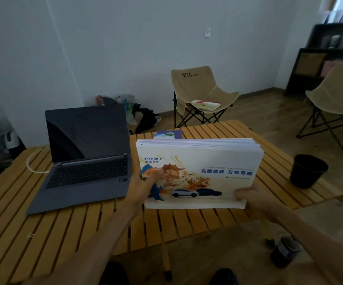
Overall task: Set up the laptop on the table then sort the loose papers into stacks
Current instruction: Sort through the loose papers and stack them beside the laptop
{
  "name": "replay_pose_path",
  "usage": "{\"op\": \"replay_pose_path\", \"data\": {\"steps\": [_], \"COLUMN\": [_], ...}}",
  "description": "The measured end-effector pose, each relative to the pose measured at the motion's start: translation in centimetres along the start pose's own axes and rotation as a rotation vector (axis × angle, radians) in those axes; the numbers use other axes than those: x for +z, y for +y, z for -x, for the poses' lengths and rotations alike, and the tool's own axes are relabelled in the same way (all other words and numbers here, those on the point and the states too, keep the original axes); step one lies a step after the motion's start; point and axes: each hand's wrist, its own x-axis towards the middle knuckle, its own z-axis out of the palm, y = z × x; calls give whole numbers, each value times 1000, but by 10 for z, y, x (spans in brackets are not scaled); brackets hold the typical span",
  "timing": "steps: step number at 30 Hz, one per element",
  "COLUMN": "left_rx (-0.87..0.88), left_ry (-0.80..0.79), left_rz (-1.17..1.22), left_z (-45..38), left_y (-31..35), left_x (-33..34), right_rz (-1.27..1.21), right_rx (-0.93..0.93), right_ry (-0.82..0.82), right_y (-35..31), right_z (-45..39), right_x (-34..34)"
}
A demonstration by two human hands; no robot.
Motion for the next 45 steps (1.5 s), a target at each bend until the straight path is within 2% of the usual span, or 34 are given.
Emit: {"op": "replay_pose_path", "data": {"steps": [3, 6, 12, 15, 21, 24, 27, 30, 32, 34, 36, 37, 38, 41, 45], "left_rx": [-41, 57, 78, 119, 213, 214, 173, 137, 127, 122, 115, 117, 122, 119, 103], "left_ry": [55, 79, -17, -31, -41, -21, -35, -26, -21, -16, -18, -22, -19, -4, 34], "left_rz": [-46, -122, -122, 7, 11, -19, -22, -127, -173, -187, -167, -166, -165, -148, -72], "left_z": [-8, -11, -15, -19, -21, -18, -18, -15, -11, -8, -7, -6, -6, -9, -24], "left_y": [-6, 5, 17, 35, 57, 54, 47, 34, 30, 30, 31, 33, 34, 35, 41], "left_x": [-1, 2, -9, -19, -13, -7, -5, -8, -9, -9, -9, -9, -8, -6, 6], "right_rz": [11, 3, 4, -77, -195, -121, -61, -52, 102, 499, 1029, 1236, 1342, 1356, 1312], "right_rx": [-29, -50, -45, -70, -261, -337, -298, -246, -287, -344, -380, -377, -346, -226, -233], "right_ry": [78, 121, 56, 56, 40, 76, 95, 50, 72, 74, -22, -92, -172, -360, -390], "right_y": [1, -3, -7, -13, -49, -60, -55, -70, -97, -133, -167, -179, -189, -193, -167], "right_z": [-9, -16, -22, -21, -15, -13, -11, -1, 7, 9, 4, -2, -7, -24, -46], "right_x": [9, 13, 0, -9, -15, -8, -3, -12, -24, -30, -19, -10, 1, 22, 7]}}
